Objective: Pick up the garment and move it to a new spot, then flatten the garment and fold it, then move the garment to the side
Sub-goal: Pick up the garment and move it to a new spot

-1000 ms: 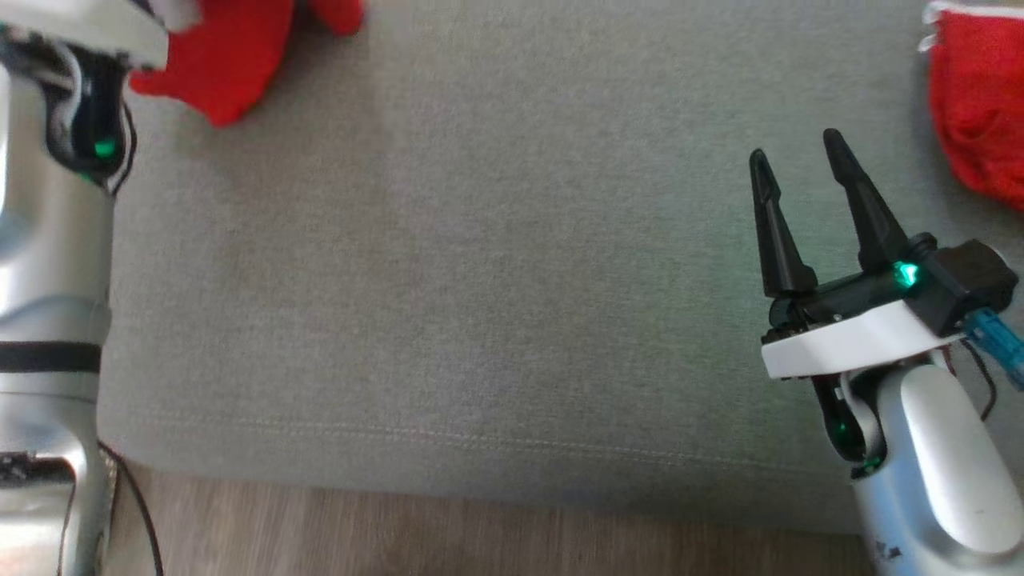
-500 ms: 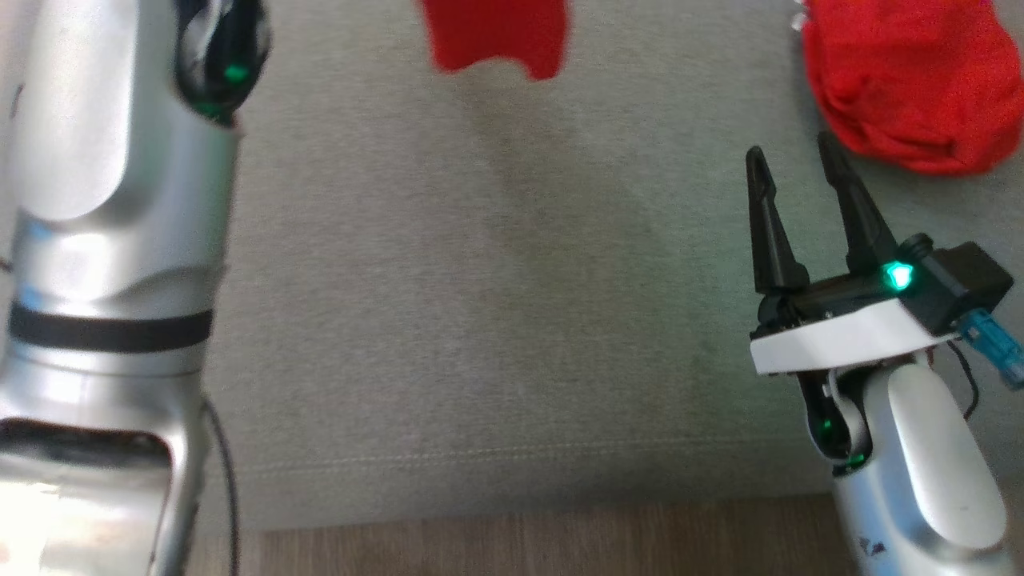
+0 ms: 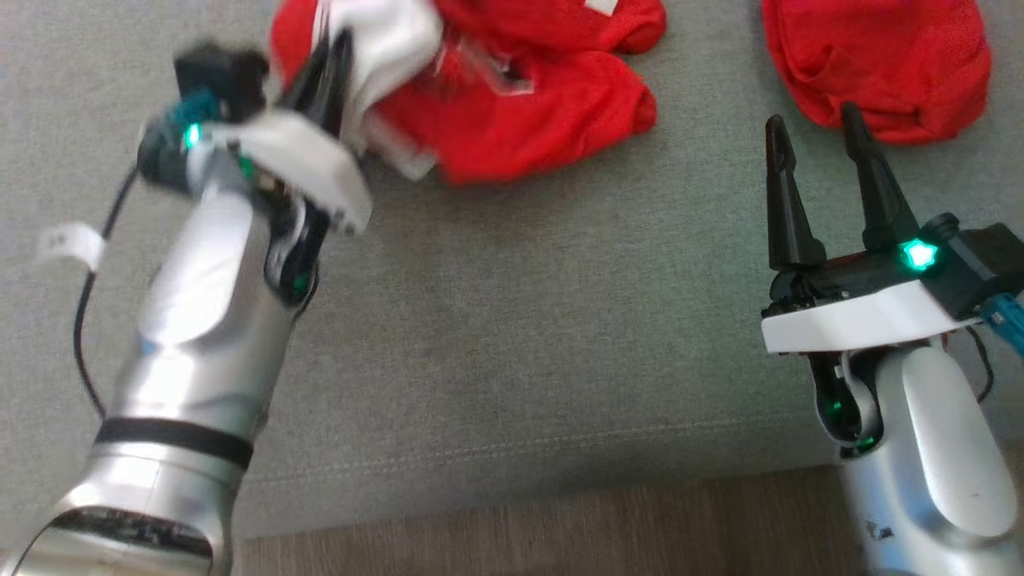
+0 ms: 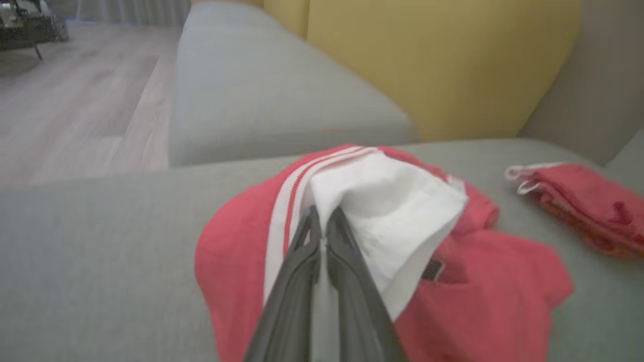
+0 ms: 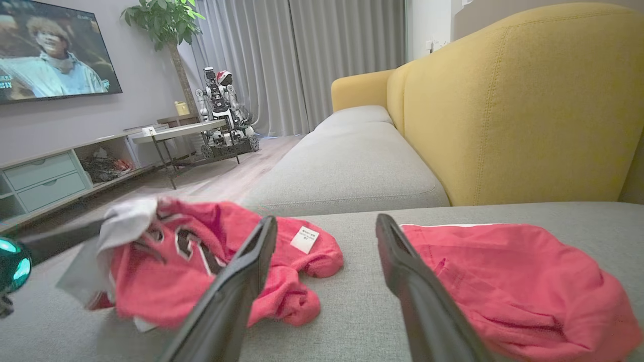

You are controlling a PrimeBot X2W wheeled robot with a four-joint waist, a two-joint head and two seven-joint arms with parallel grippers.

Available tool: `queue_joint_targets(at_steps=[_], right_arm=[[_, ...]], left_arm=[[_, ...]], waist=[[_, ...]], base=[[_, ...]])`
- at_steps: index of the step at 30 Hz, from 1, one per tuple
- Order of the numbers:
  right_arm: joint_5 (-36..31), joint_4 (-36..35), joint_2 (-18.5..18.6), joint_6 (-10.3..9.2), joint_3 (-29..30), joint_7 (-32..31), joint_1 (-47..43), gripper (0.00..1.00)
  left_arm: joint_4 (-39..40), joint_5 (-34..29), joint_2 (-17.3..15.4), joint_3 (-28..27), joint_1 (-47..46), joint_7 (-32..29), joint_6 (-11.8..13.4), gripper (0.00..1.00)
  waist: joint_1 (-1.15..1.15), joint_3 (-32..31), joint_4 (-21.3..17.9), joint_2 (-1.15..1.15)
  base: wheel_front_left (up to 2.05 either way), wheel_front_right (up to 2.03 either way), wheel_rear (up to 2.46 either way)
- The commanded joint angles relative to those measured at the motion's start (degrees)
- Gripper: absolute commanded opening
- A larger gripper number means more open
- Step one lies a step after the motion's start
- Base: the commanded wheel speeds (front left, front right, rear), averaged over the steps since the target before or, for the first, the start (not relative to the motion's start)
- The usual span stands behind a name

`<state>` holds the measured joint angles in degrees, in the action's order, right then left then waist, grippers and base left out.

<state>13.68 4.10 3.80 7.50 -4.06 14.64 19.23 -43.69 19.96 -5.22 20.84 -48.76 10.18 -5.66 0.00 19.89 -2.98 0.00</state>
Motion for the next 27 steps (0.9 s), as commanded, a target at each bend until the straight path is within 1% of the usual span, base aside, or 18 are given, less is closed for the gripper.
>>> queue_joint_targets(at_steps=[1, 2, 3, 5, 6, 8, 11, 12, 15, 18, 22, 27], right_arm=[[-0.09, -1.86, -0.87, -0.01, -1.08, 0.35, 0.95, 1.0], [-0.09, -1.86, -0.87, -0.01, -1.08, 0.35, 0.95, 1.0], [-0.2, -1.76, -0.87, -0.01, -1.13, 0.35, 0.99, 1.0], [-0.42, -1.58, -0.88, -0.01, -1.29, 0.35, 1.0, 1.0], [-0.52, -1.49, -0.89, -0.01, -1.46, 0.35, 0.97, 1.0], [-0.76, -1.23, -0.89, -0.01, -1.79, 0.35, 0.85, 1.0], [-0.98, -0.92, -0.9, -0.01, -1.88, 0.35, 0.57, 1.0], [-1.03, -0.73, -0.9, -0.01, -1.85, 0.35, 0.27, 1.0], [-1.1, -0.6, -0.9, -0.01, -1.83, 0.36, -0.32, 1.0], [-1.12, -0.57, -0.91, -0.01, -1.45, 0.36, -1.13, 1.0], [-1.22, -0.13, -0.73, -0.01, -1.14, 0.36, -2.6, 1.0], [-1.14, 0.7, -0.25, -0.01, -0.89, 0.36, -4.86, 1.0]], left_arm=[[0.07, -0.3, -2.2, -1.18, -2.74, 0.42, 0.74, 0.0], [0.07, -0.3, -2.2, -1.18, -2.74, 0.42, 0.74, 0.0], [-1.8, -0.56, -2.34, -1.11, -2.69, 0.68, 1.24, 0.29], [-4.74, -0.96, -2.7, -1.62, -3.15, 2.09, 2.94, 0.96], [-5.99, -1.01, -2.83, -2.05, -3.43, 2.77, 3.83, 1.0], [-7.93, -0.98, -3.05, -2.84, -4.07, 3.76, 5.03, 1.0], [-8.77, -0.84, -3.23, -3.85, -4.85, 4.57, 5.53, 1.0], [-7.41, -1.0, -3.4, -4.54, -4.96, 4.74, 5.61, 1.0], [-0.64, -1.54, -3.57, -6.57, -3.2, 4.79, 5.91, 1.0], [7.45, -1.84, -3.31, -9.53, 0.9, 4.8, 6.08, 1.0], [17.91, -2.27, -1.84, -13.36, 8.49, 4.81, 5.63, 1.0], [28.55, -4.33, 0.34, -15.87, 19.96, 4.81, 4.98, 1.0]], waist=[[0.0, -0.02, 0.32, 0.0], [0.0, -0.02, 0.32, 0.0], [0.0, -0.07, 0.55, 0.0], [0.0, -0.26, 1.06, 0.0], [0.0, -0.41, 1.33, 0.0], [0.0, -0.8, 1.88, 0.0], [0.0, -1.6, 2.78, 0.0], [0.0, -2.28, 3.44, 0.0], [0.0, -3.35, 4.5, 0.0], [0.0, -4.78, 5.77, 0.0], [0.0, -7.15, 7.69, 0.0], [0.0, -10.69, 9.74, 0.0]], base=[[0.0, 0.0, 0.0], [0.0, 0.0, 0.0], [0.0, 0.0, 0.0], [0.0, 0.0, 0.0], [0.0, 0.0, 0.0], [0.0, 0.0, 0.0], [0.0, 0.0, 0.0], [0.0, 0.0, 0.0], [0.0, 0.0, 0.0], [0.0, 0.0, 0.0], [0.0, 0.0, 0.0], [0.0, 0.0, 0.0]])
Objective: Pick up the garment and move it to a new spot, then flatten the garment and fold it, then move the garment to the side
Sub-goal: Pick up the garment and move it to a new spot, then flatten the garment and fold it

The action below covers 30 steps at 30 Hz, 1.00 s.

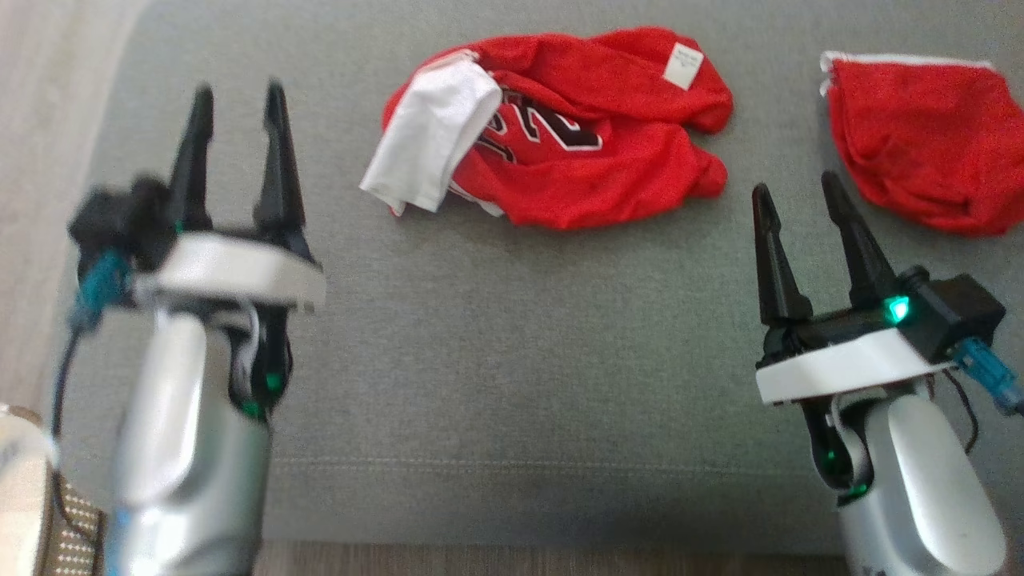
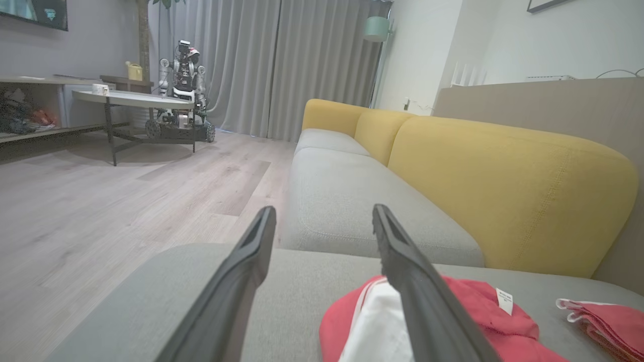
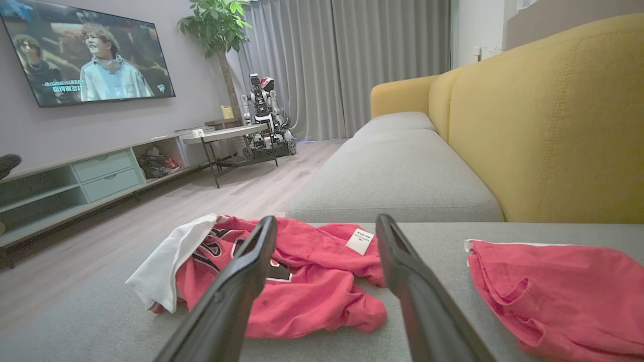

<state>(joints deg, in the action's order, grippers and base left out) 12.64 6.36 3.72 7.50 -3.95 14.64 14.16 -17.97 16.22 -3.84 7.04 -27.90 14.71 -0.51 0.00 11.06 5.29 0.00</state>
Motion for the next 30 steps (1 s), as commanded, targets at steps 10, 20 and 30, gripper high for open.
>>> queue_joint_targets(at_steps=[10, 20, 30], right_arm=[[0.22, -0.25, 0.04, -0.01, 0.25, 0.36, -4.03, 1.0], [0.02, 0.38, -0.26, -0.01, -0.07, 0.36, -4.43, 1.0], [-0.45, 2.23, -0.06, -0.01, 0.43, 0.36, -3.04, 1.0]], left_arm=[[15.75, -2.63, 0.92, -0.84, 17.9, 0.29, 0.37, 1.0], [18.44, -0.85, 0.95, 2.74, 21.77, 0.29, 4.6, 1.0], [19.0, 0.0, 0.96, 3.99, 20.25, 0.29, 5.52, 1.0]], waist=[[0.0, -6.16, 3.34, 0.0], [0.0, -6.29, 3.78, 0.0], [0.0, -3.63, 5.05, 0.0]], base=[[0.0, 0.0, 0.0], [0.0, 0.0, 0.0], [0.0, 0.0, 0.0]])
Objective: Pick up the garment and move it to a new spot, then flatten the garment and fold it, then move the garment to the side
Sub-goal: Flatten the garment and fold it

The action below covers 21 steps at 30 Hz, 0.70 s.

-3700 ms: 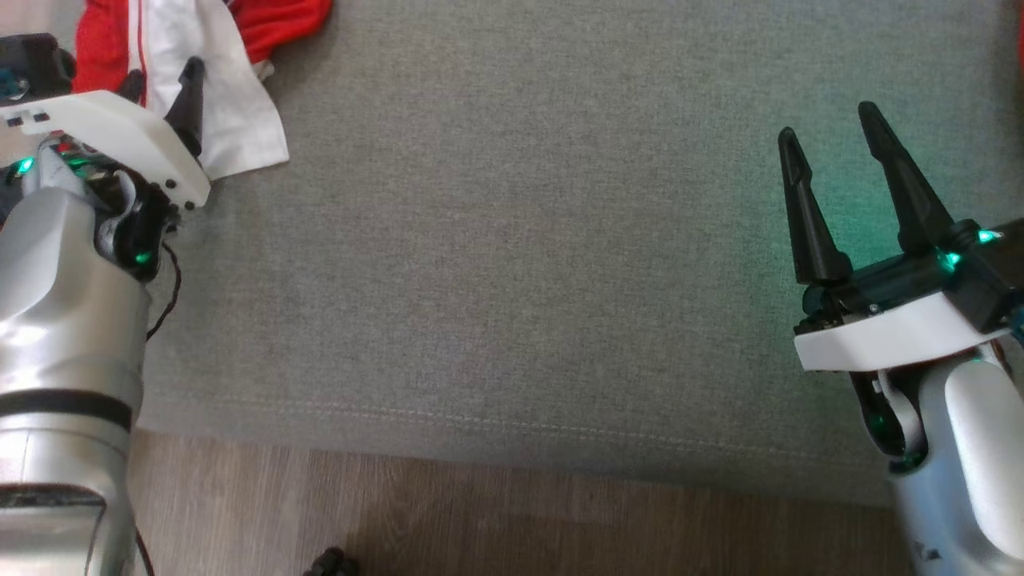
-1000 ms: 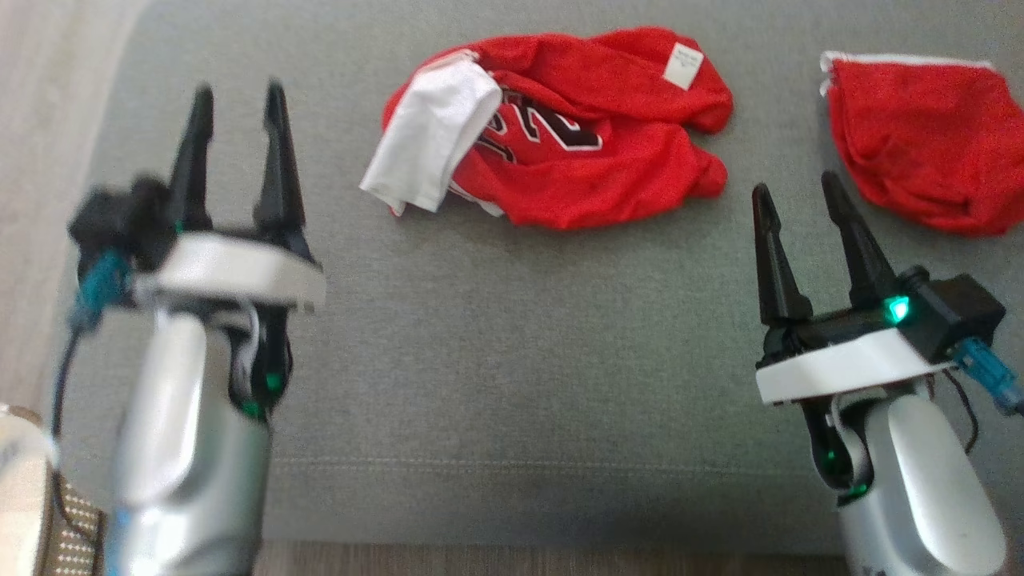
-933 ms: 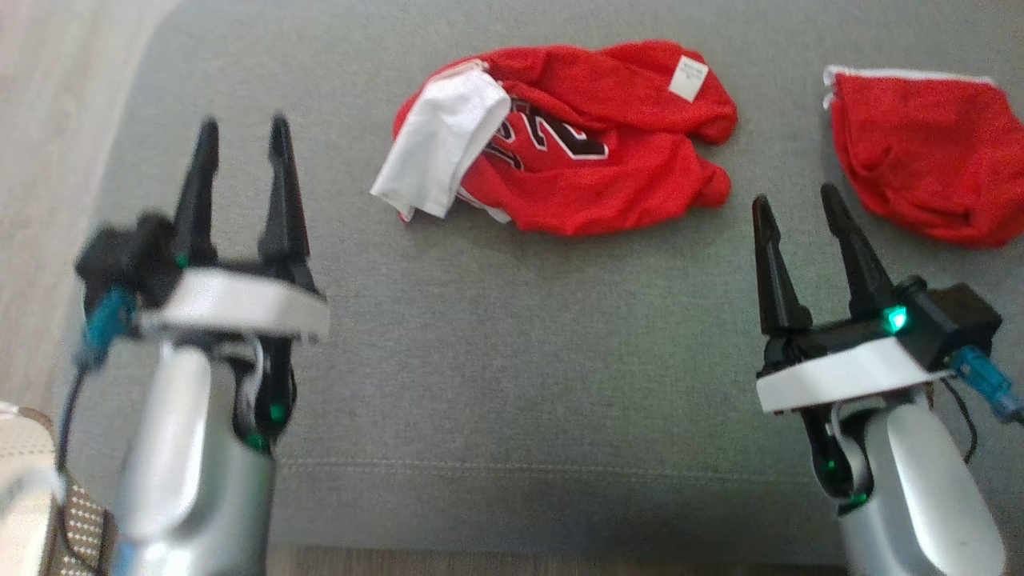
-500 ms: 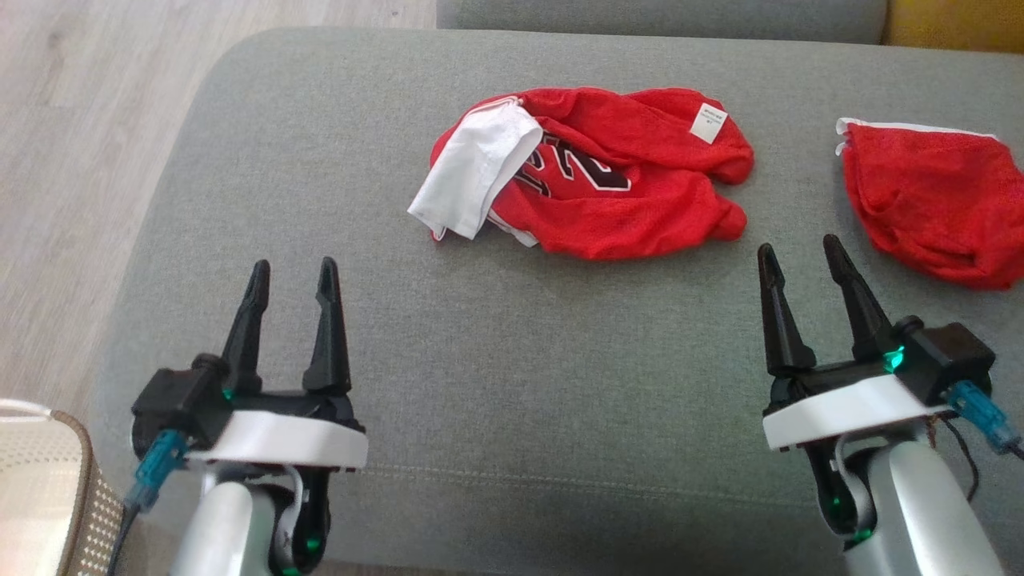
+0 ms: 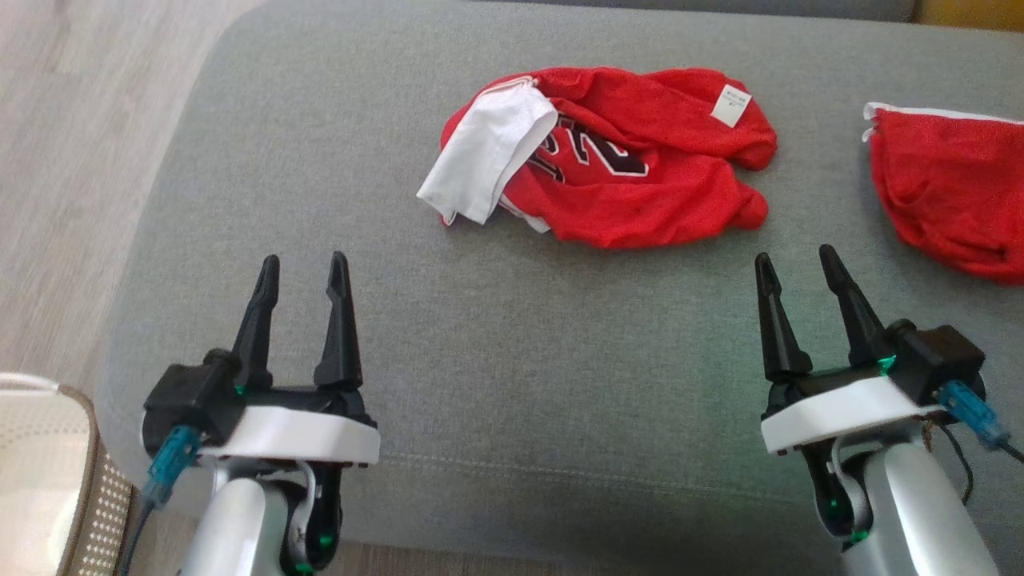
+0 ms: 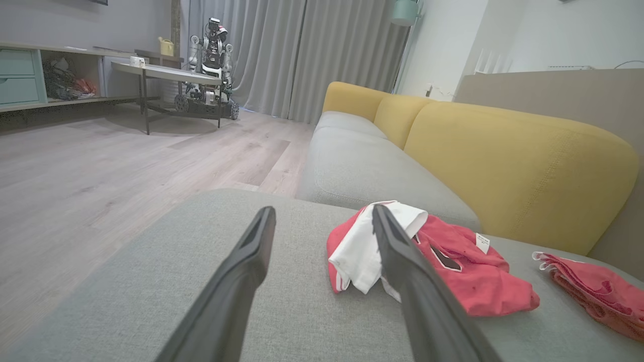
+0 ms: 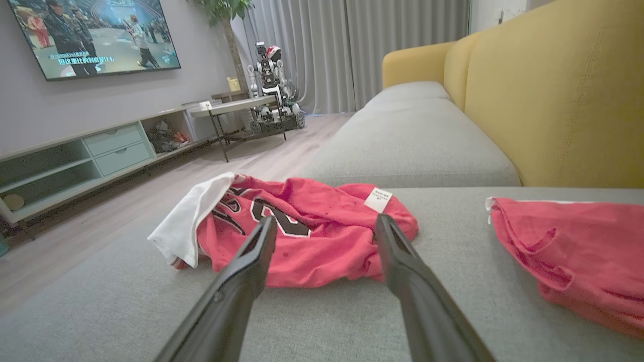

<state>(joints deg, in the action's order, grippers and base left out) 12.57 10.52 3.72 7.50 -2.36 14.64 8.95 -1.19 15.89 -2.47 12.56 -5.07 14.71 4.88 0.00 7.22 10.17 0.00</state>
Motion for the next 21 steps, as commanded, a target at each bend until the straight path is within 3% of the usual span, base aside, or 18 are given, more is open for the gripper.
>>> queue_joint_targets(at_steps=[1, 6, 15, 21], right_arm=[[-0.25, -1.31, -0.05, -0.01, -1.11, 0.36, 2.69, 1.0], [0.72, 4.13, 0.0, -0.01, 0.36, -0.03, 6.74, 1.0], [3.03, 20.38, -0.55, -0.01, 10.43, -4.63, 17.97, 1.0], [2.91, 28.66, -0.74, -0.01, 13.61, -5.63, 23.53, 1.0]], left_arm=[[2.22, 0.49, -0.42, -1.34, -2.66, 0.29, 0.25, 1.0], [2.11, 1.25, -0.42, 0.44, -3.67, 0.29, 0.71, 1.0], [2.05, 2.57, -0.41, 2.46, -5.94, 0.29, 1.71, 1.0], [2.2, 3.08, -0.41, 2.81, -6.56, 0.29, 2.04, 1.0]], waist=[[0.0, 0.6, 0.32, 0.0], [0.0, 2.91, 1.38, 0.0], [0.0, 6.54, 3.85, 0.0], [0.0, 7.9, 5.03, 0.0]], base=[[0.0, 0.0, 0.0], [0.0, 0.0, 0.0], [0.0, 0.0, 0.0], [0.0, 0.0, 0.0]])
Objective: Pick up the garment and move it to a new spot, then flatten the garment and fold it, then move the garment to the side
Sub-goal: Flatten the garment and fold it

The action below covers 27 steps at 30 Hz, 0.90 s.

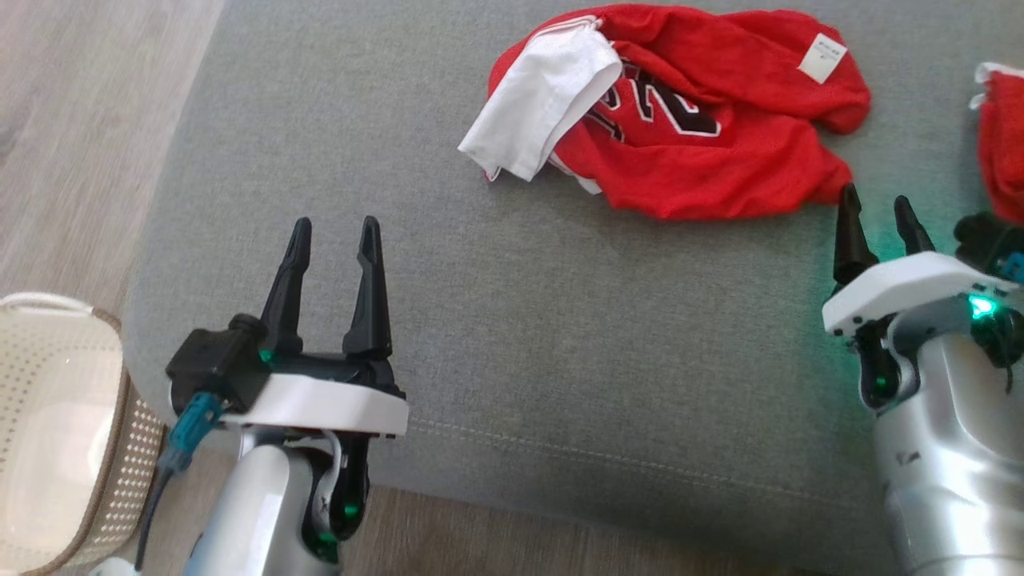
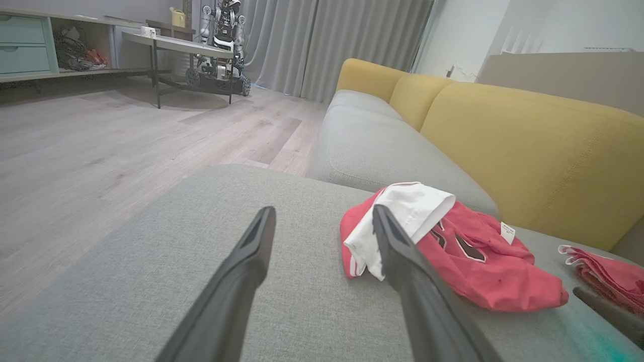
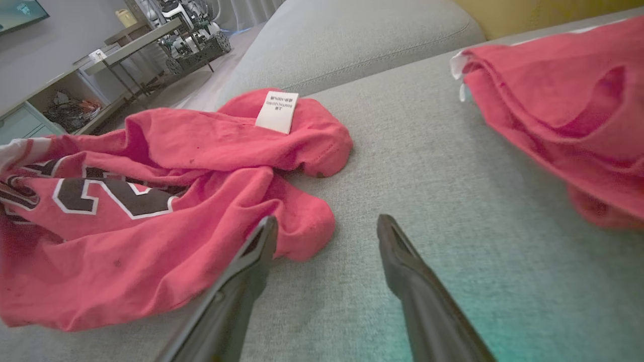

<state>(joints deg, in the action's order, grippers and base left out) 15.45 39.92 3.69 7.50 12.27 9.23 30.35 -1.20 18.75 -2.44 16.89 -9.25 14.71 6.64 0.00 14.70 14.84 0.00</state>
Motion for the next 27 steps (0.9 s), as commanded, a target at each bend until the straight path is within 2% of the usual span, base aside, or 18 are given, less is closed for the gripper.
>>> queue_joint_targets(at_steps=[1, 10, 11, 12, 20, 27], right_arm=[[0.01, 0.35, -0.73, -0.01, -0.84, -0.23, 2.87, 1.0], [0.82, 8.38, -0.79, -0.01, -1.56, -1.3, 7.9, 1.0], [0.94, 9.04, -0.79, -0.01, -2.04, -1.43, 8.29, 0.76], [0.97, 9.51, -0.79, -0.01, -2.66, -1.33, 8.65, 0.0], [0.33, 8.73, -0.03, -0.01, -6.61, 2.77, 9.55, 0.0], [-2.02, 1.04, 1.88, -0.01, -7.38, 4.82, 5.71, 0.0]], left_arm=[[2.26, 0.31, -0.44, -1.43, -2.44, 0.29, 0.35, 1.0], [2.57, 1.12, -0.44, -0.73, -3.27, 0.29, 1.06, 1.0], [2.6, 1.16, -0.44, -0.68, -3.4, 0.29, 1.15, 1.0], [2.62, 1.19, -0.43, -0.64, -3.51, 0.29, 1.24, 1.0], [1.88, 1.11, -0.43, -1.21, -3.36, 0.29, 1.57, 1.0], [1.34, 0.96, -0.43, -1.94, -2.13, 0.29, 1.34, 1.0]], waist=[[0.0, 0.63, 0.51, 0.0], [0.0, 2.33, 1.43, 0.0], [0.0, 2.48, 1.46, 0.0], [0.0, 2.58, 1.45, 0.0], [0.0, 1.26, -0.23, 0.0], [0.0, -2.92, -3.31, 0.0]], base=[[0.0, 0.0, 0.0], [0.0, 0.0, 0.0], [0.0, 0.0, 0.0], [0.0, 0.0, 0.0], [0.0, 0.0, 0.0], [0.0, 0.0, 0.0]])
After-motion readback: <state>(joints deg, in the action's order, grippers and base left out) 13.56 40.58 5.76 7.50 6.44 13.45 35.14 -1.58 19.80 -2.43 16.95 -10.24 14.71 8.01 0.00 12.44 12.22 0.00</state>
